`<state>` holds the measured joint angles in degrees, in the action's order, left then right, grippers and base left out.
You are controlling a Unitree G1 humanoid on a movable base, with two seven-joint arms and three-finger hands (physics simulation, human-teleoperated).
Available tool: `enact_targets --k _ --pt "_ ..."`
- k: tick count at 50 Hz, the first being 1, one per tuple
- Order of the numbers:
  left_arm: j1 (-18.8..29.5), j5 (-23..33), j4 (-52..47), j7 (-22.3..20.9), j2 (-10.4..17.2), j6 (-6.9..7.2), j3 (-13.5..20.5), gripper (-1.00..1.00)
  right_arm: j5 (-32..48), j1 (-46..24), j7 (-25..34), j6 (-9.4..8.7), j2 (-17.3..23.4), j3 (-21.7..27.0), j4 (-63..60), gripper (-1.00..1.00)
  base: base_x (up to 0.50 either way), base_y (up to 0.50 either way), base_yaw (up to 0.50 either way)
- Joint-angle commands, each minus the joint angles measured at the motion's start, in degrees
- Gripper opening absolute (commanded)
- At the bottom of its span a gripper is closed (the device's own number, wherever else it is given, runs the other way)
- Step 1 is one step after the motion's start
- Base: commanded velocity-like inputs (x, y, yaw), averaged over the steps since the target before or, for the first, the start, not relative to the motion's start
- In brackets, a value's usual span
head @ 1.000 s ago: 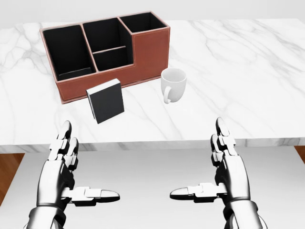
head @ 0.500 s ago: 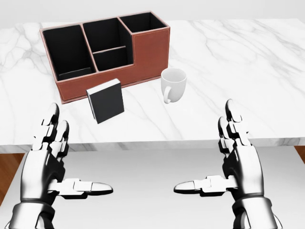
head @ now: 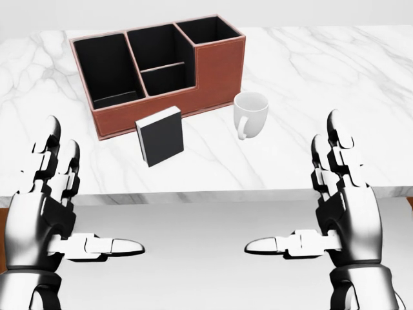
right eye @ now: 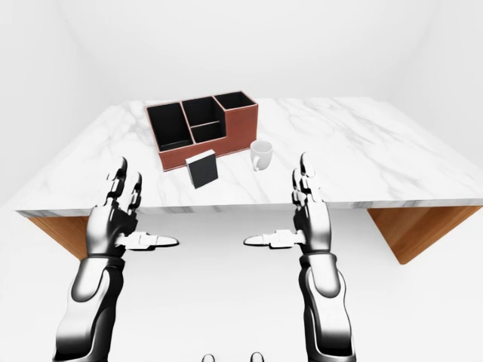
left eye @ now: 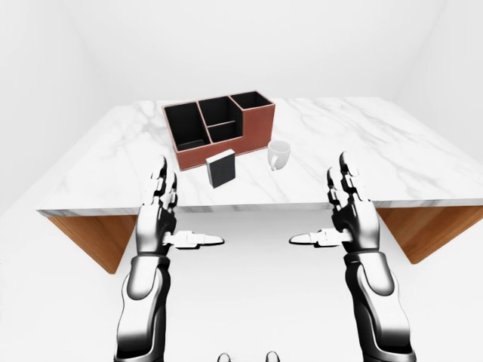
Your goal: Pick up the book and place it in the front compartment of the caddy.
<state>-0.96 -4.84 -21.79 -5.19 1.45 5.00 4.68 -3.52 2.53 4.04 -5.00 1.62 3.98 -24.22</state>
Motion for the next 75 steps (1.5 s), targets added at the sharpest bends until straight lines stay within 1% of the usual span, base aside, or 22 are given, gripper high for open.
enact_targets --k 1,25,27,30,33,34,75 --pt "-0.1 -0.5 -2.4 -0.1 0.4 0.00 0.3 1.00 -1.3 0.0 0.1 0.00 -0.4 0.5 -1.9 1.00 0.00 0.50 0.00" --pt "-0.3 -0.3 -2.8 -0.3 0.4 0.00 0.4 1.00 -0.8 0.3 0.5 0.00 -0.3 -0.1 -2.4 1.00 0.00 0.50 0.00" --pt "-0.3 -0.2 -2.9 -0.3 0.4 0.00 0.3 1.00 1.2 -0.1 -0.3 0.00 -0.1 -0.4 -1.6 1.00 0.00 0.00 0.00" --pt "-0.3 -0.2 -2.8 -0.3 0.4 0.00 0.3 1.00 1.3 -0.3 -0.1 0.00 -0.2 -0.5 -1.7 1.00 0.00 0.00 0.00" --pt "-0.2 -0.3 -3.1 -0.3 0.4 0.00 0.4 1.00 0.2 0.0 0.6 0.00 -0.4 -0.3 -2.7 1.00 0.00 0.00 0.00" --pt "-0.3 -0.3 -3.1 -0.3 0.4 0.00 0.3 1.00 -1.0 0.6 1.9 0.00 -0.4 -0.4 -3.7 1.00 0.00 0.00 0.00" --pt "-0.5 -0.2 -4.2 -0.3 0.4 0.00 0.2 1.00 -1.6 1.1 2.1 0.00 -0.5 -0.8 -3.9 1.00 0.50 0.00 0.00"
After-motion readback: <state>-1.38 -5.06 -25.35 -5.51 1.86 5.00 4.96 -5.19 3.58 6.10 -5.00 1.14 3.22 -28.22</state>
